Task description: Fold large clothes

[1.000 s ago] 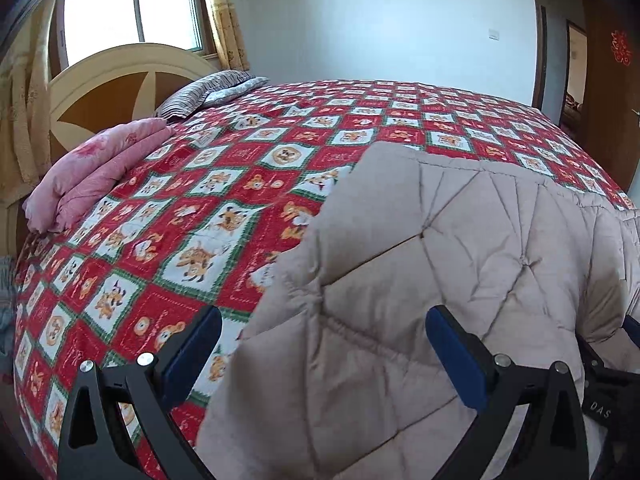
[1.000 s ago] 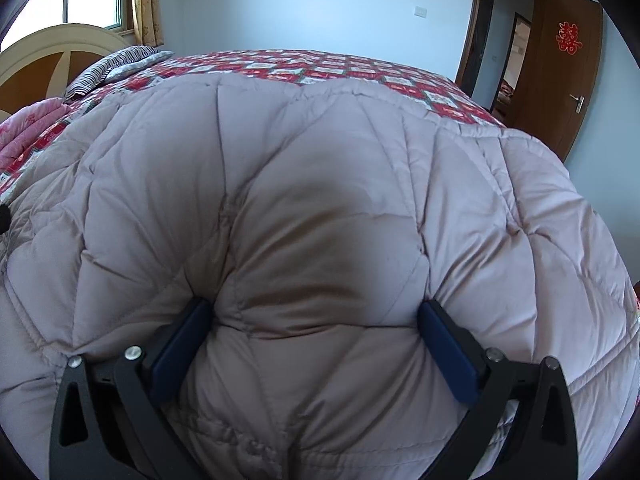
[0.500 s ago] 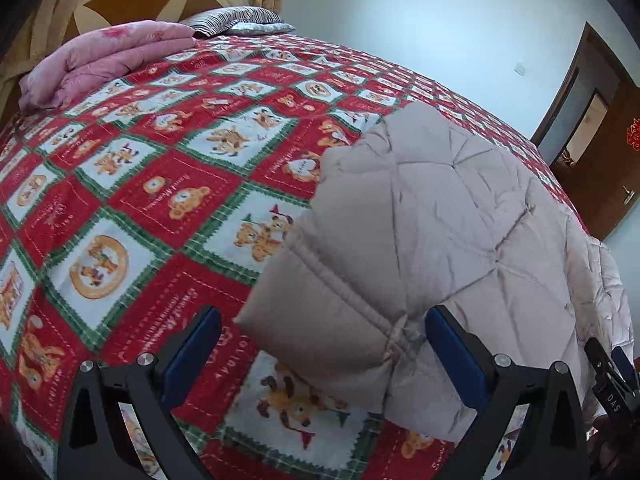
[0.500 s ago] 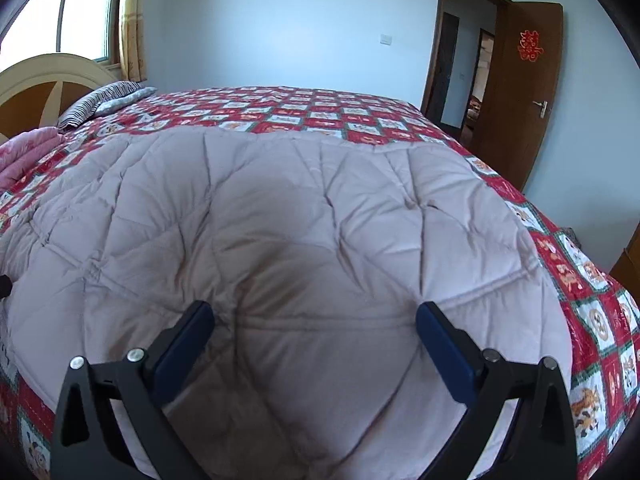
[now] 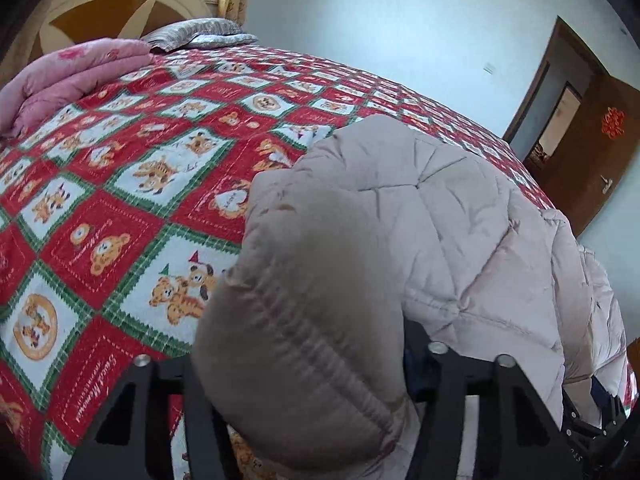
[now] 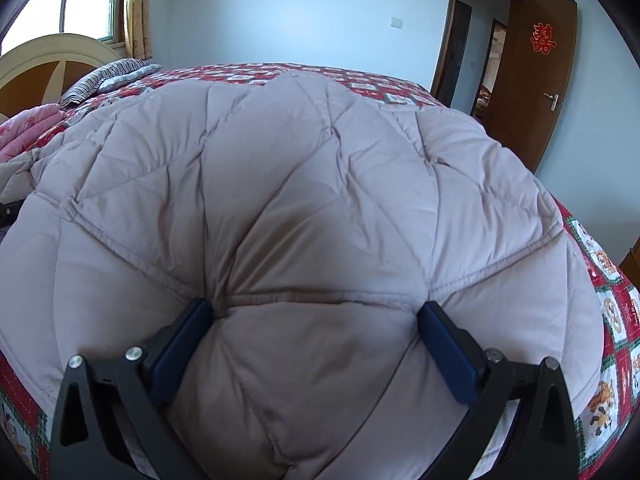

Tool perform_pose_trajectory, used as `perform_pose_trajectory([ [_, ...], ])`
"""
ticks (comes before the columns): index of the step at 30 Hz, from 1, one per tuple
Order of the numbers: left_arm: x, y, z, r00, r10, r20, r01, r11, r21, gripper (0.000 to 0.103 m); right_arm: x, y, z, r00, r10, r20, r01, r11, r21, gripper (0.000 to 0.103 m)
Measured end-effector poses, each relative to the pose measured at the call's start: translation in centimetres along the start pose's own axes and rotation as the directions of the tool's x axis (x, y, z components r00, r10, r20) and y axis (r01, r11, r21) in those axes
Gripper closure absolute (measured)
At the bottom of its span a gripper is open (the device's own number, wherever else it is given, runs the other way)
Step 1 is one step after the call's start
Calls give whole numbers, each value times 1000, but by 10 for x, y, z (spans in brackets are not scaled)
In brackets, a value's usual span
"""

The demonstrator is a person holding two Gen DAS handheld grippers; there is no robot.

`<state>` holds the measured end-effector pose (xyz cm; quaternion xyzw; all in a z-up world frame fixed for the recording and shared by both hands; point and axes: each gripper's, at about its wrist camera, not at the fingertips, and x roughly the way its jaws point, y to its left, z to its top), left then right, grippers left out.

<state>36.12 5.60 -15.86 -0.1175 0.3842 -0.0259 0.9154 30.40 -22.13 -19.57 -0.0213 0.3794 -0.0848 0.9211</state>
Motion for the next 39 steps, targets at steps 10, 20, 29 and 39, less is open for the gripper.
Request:
perform_pose_trajectory([
  [10,-15,-19,2,994,93,58,-99,989,112,57,-3,-10,-6,1000,15,5,-15,1000,13,0],
  [20,13,41,-18,1000,-2,-12,0,984,-179,2,-5,-8,-10,1000,3,13,-3,1000,2,0],
  [29,-19,-12,4,982,-172,78,171,985,29,74,-3,-6,-6,1000,-2,-13,2,1000,-2,0],
  [39,-114,-122,20,923,-287,255,159,891,426,75,-48,-47,-3,999,-10,42,8,999,43,12],
])
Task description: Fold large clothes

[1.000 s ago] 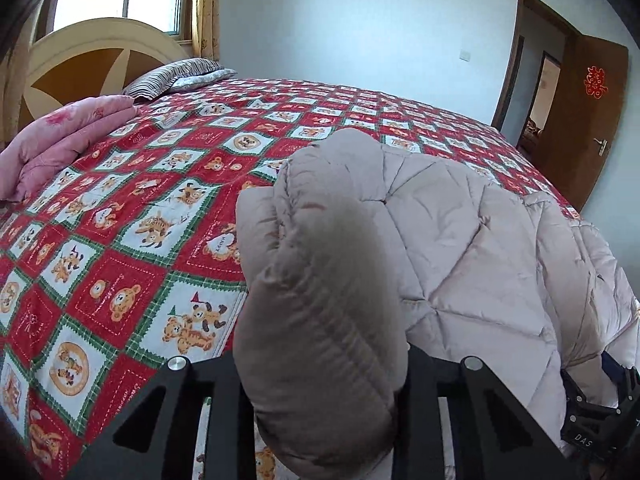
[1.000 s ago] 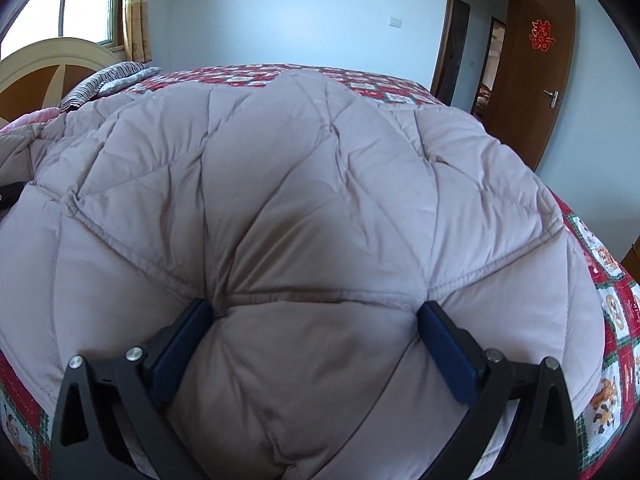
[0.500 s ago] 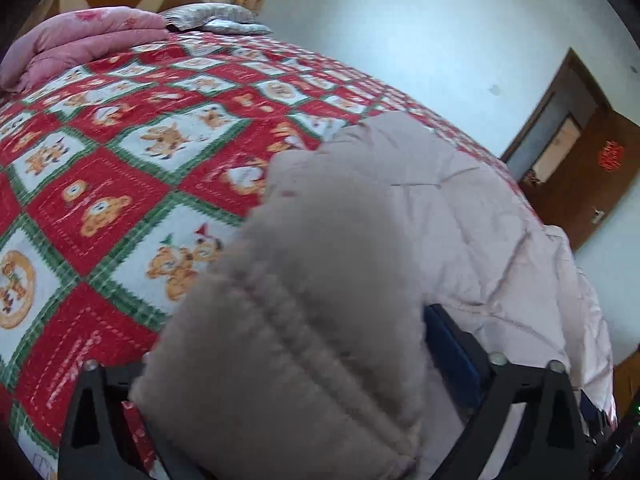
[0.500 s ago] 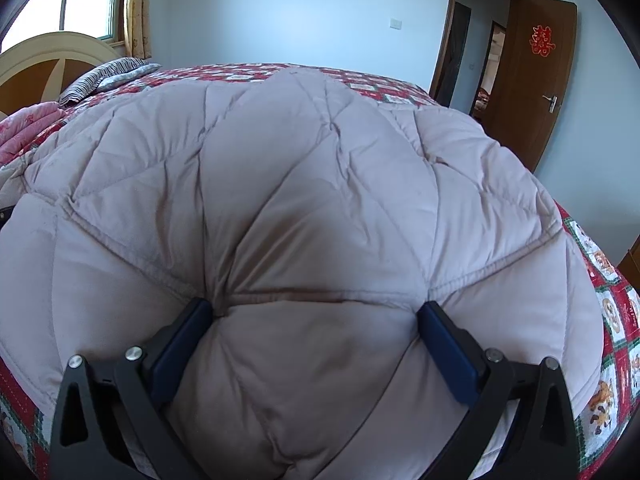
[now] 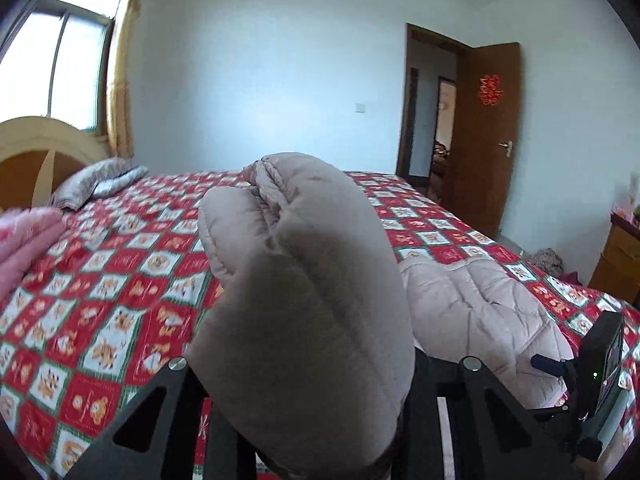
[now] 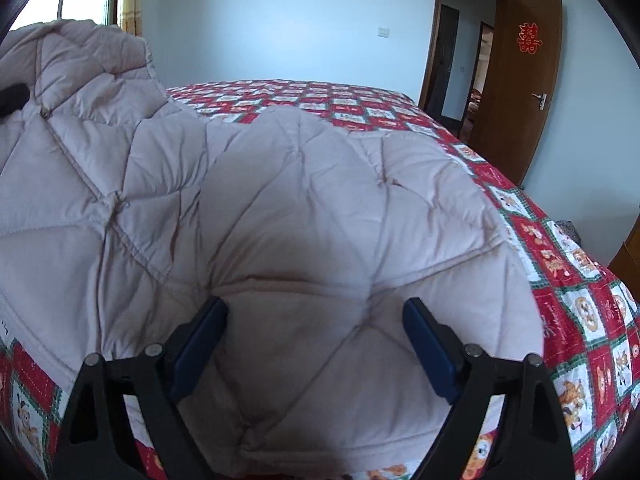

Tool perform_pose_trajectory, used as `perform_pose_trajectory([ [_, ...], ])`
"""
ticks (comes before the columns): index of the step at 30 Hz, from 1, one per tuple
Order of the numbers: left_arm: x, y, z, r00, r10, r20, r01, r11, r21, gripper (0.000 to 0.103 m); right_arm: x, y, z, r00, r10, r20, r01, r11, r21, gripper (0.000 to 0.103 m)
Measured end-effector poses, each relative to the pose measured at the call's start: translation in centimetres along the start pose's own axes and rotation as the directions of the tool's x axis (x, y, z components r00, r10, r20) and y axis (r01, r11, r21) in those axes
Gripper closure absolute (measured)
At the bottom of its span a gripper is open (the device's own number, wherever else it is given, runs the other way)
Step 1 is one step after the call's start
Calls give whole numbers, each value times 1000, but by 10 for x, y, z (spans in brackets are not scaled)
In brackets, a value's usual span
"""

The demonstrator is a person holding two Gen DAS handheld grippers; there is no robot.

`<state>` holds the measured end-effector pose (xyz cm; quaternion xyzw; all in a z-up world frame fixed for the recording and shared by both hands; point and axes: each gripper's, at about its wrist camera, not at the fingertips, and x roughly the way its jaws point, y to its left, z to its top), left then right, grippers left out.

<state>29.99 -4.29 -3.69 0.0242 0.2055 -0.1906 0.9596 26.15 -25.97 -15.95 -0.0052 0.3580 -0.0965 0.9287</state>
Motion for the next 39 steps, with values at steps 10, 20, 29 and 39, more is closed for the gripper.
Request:
perform_pose_trajectory([
  [10,18,-134,4,984,-176,-17,172,930,325,75,-10,-76,-23,994,-104,-44,109,986,123,11],
  [20,57,-213,-42,973,-195,-126,232,813,533,75,-13,-112,-43,996,-63,-58,74,970,231,8],
  [29,74,-216,-60,968,-213,-135,253,818,517,71,-10,-123,-55,998,-31,-51,44,957,285,5],
  [39,79,-213,-62,960,-236,-151,279,859,430,56,-21,-126,-57,998,-36,-46,48,953,300,5],
])
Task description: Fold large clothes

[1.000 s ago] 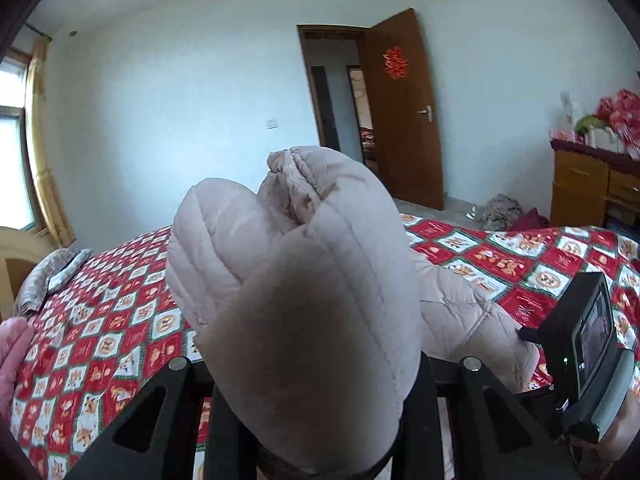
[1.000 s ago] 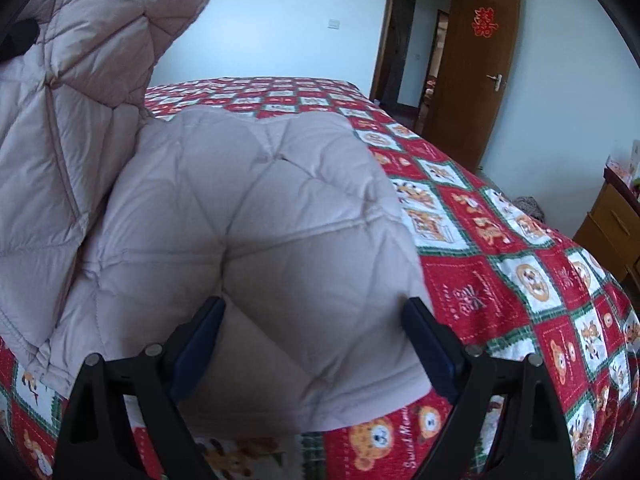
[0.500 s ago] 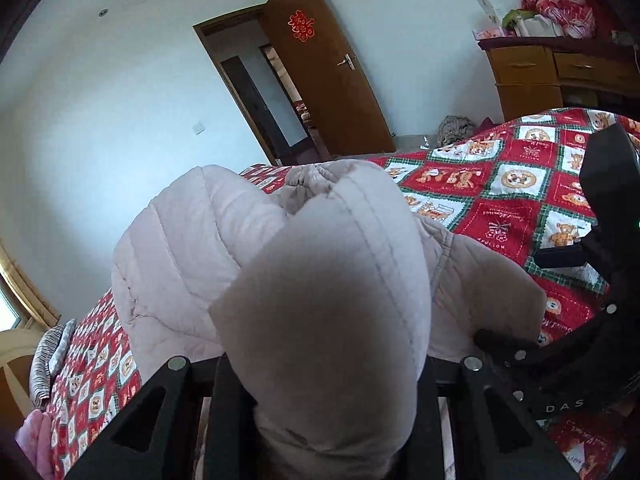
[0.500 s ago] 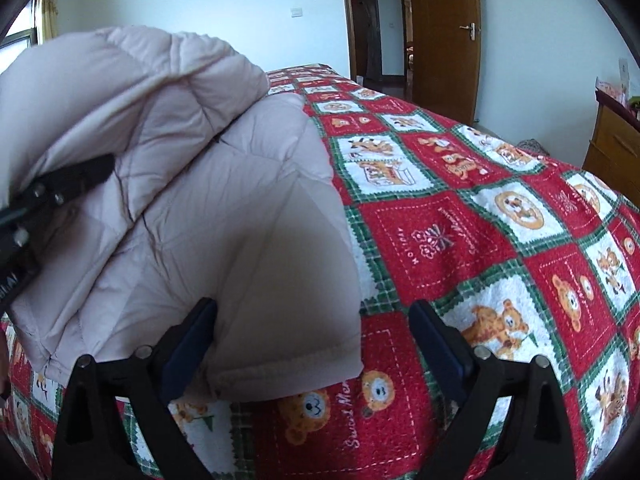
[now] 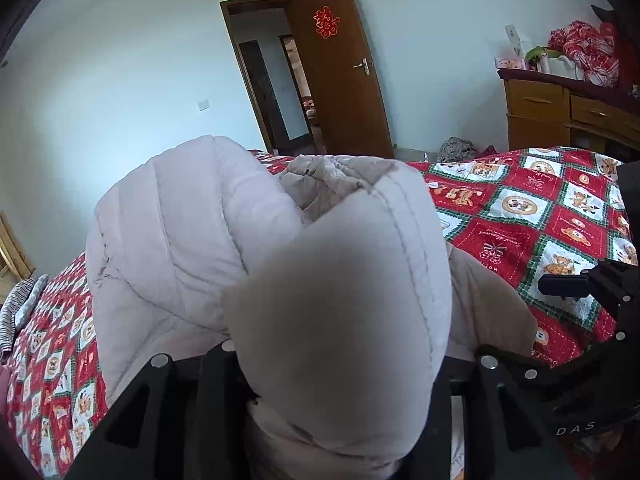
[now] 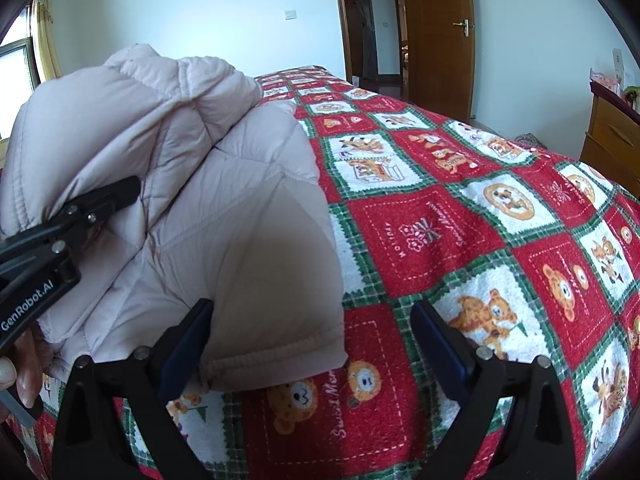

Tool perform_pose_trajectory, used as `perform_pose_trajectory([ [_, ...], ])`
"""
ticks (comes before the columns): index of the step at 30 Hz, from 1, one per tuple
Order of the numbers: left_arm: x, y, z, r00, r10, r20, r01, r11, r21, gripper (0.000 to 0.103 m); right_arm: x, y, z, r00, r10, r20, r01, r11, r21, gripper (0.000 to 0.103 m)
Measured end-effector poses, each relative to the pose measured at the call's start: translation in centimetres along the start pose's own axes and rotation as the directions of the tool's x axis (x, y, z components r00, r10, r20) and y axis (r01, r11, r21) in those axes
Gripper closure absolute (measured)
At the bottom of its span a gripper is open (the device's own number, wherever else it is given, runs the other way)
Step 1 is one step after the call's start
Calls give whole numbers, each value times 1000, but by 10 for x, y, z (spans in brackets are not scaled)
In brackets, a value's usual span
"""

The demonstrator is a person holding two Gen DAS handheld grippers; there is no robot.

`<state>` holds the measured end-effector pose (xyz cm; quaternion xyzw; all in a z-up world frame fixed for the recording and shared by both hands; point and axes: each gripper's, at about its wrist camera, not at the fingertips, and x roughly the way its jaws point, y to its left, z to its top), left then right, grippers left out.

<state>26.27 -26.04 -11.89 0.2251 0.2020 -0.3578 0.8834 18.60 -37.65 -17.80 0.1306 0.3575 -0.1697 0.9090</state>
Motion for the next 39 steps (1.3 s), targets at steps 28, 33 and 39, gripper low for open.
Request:
perform_pose_trajectory([
  [28,-40,203,-50,966,243,-86,-239,720,-651,2,16,-2,-8,1000,-22,-4,22,1000,7,1],
  [33,2,175,-48,969,203,-142,-247,763,-598,2,15,-3,-8,1000,-22,-8,22,1000,2,1],
  [39,4,107,-5,939,326,-107,-343,889,-302,2,3,-6,-2,999,-34,-1,34,999,-7,1],
])
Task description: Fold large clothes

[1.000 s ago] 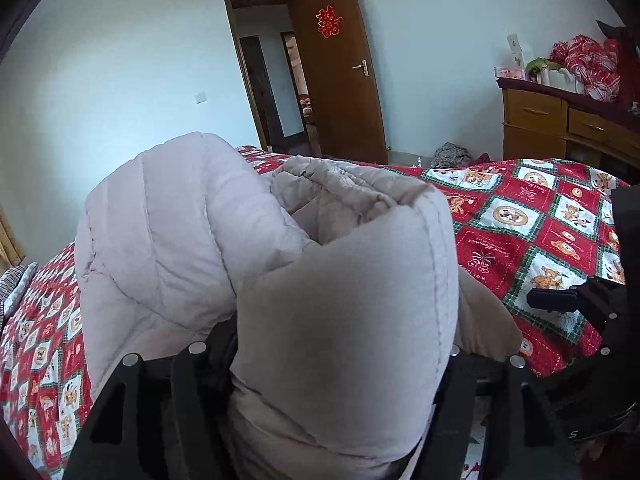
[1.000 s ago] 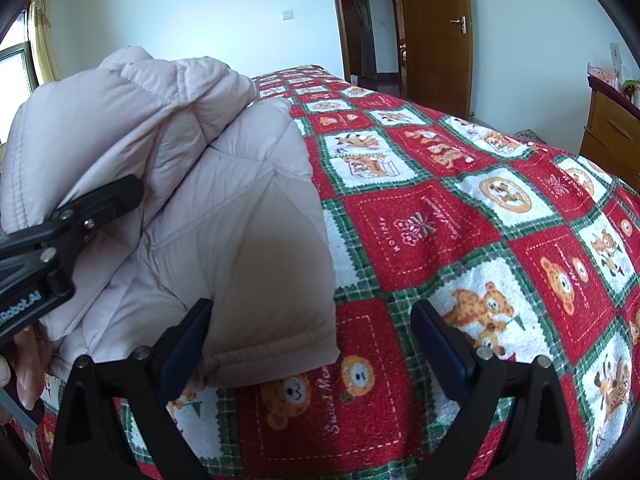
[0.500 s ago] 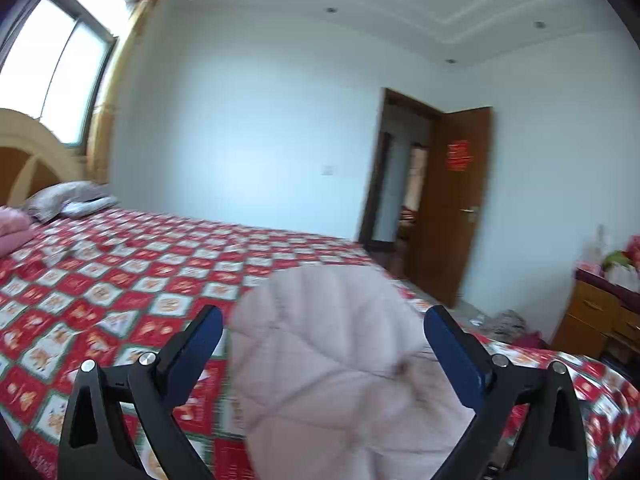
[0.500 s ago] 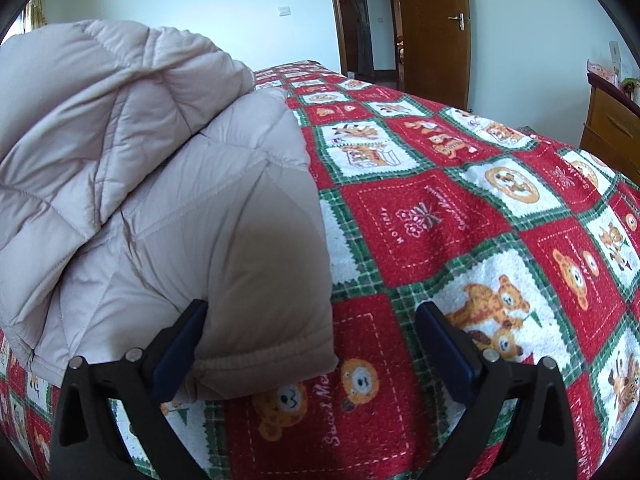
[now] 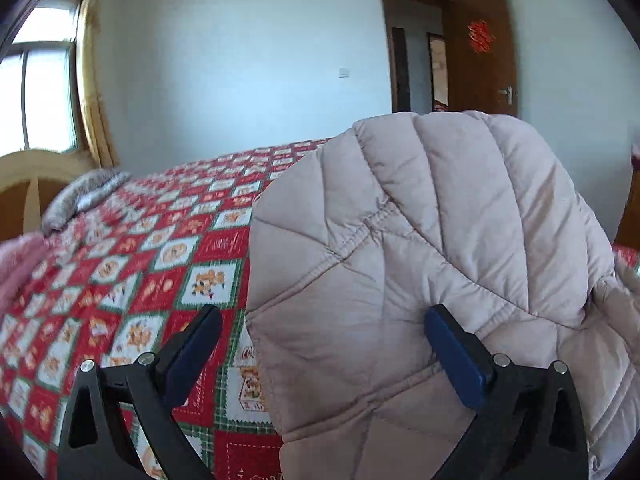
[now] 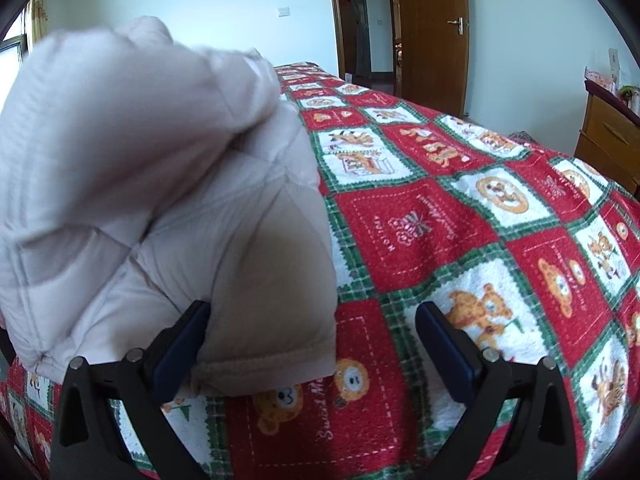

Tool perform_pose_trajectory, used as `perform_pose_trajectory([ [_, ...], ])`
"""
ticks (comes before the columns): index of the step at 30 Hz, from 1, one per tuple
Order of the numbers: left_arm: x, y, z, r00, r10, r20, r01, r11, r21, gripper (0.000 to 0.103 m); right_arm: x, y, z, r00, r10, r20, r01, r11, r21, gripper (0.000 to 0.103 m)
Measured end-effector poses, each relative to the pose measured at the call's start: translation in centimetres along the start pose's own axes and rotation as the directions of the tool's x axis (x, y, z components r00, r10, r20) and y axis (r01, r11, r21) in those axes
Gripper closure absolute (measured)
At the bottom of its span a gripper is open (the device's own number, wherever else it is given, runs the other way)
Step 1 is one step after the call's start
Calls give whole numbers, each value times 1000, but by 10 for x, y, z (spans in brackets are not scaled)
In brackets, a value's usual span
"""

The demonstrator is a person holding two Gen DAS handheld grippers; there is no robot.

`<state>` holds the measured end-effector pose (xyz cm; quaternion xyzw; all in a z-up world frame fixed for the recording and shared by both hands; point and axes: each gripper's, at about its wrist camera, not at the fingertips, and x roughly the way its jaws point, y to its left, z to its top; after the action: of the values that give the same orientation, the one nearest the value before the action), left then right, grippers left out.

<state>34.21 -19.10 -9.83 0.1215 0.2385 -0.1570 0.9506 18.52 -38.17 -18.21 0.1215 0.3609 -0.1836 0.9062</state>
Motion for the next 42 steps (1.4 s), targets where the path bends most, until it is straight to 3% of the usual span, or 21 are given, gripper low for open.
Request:
perform_pose_trajectory([
  [4,5,-32,-4,1000,-9,-8,10,994,111,2,-6,-8,7,1000,-3,7,3,1000,23,1],
  [9,14,-41,-4,998,-53,-34,57,992,114,2,-9,-19,18,1000,-22,9,22,998,53,1],
  [14,31,-39,-3,995,-77,-62,82,992,95,1,-40,-32,43,993,-88,76,80,992,94,4],
  [18,31,-42,-5,995,-77,-63,82,993,88,1,-61,-26,63,986,-84,143,70,992,103,5],
  [21,30,-45,-5,995,-72,-66,78,993,92,1,-54,-10,73,986,-47,162,35,996,77,9],
  [23,30,-45,-5,995,-71,-68,78,993,93,1,-47,-5,78,987,-48,152,37,997,73,15],
  [28,31,-42,-5,993,-90,-77,96,993,75,1,-69,-14,88,972,-90,216,59,987,148,15],
  [33,33,-44,-6,995,-77,-67,83,993,83,1,-58,12,93,975,46,219,-63,996,68,15],
  [36,34,-41,-7,994,-84,-71,90,993,78,1,-36,38,90,982,86,170,-89,996,12,15],
  [39,35,-38,-7,992,-99,-76,104,993,63,1,-18,49,87,990,18,142,-15,1000,-18,15],
  [42,37,-34,-7,989,-122,-82,125,991,41,1,-8,40,82,994,1,108,-2,1000,8,16],
])
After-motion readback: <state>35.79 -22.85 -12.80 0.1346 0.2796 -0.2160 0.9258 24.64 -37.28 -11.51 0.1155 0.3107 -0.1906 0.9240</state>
